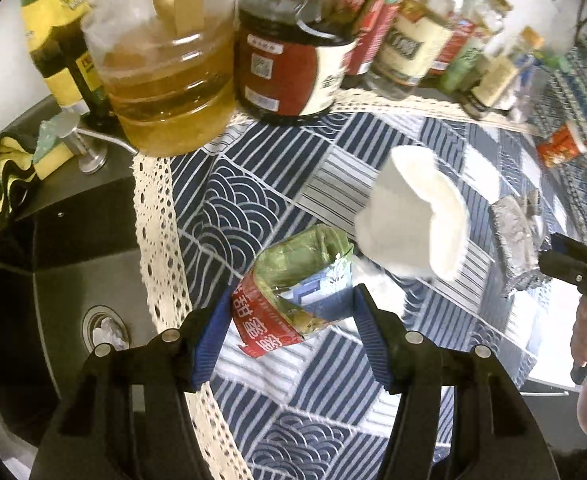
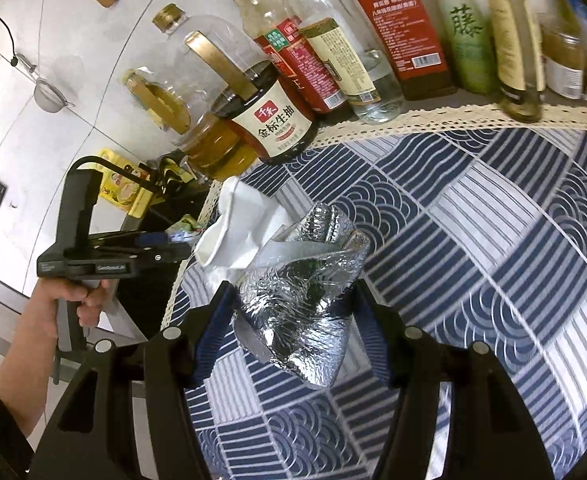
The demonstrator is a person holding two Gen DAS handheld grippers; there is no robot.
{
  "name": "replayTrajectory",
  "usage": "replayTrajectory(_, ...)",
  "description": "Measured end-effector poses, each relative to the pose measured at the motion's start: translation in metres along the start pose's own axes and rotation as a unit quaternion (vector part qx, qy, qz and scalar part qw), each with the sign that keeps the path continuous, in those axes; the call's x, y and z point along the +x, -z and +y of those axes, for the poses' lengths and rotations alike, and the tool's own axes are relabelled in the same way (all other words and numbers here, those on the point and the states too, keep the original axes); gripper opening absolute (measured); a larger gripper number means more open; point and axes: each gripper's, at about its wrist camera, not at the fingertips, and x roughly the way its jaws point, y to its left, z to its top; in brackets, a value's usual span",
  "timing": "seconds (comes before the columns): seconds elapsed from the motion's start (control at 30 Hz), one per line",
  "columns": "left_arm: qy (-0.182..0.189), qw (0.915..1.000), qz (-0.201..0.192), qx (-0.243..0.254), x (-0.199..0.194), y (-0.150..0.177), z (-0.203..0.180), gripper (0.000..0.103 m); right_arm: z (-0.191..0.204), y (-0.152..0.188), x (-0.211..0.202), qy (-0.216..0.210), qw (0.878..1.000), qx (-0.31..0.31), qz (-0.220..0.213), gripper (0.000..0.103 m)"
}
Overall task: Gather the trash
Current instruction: 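Carry the snack bag and foil down toward the floor bin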
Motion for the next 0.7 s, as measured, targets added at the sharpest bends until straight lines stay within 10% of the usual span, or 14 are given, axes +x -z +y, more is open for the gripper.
replayTrajectory(0.7,0.05,0.9895,-0.103,0.087,-0.121,0.128,-0.053,0.059,0.118,0.117,-0.066,0.064,0.996,-0.032,-0.058,0.06)
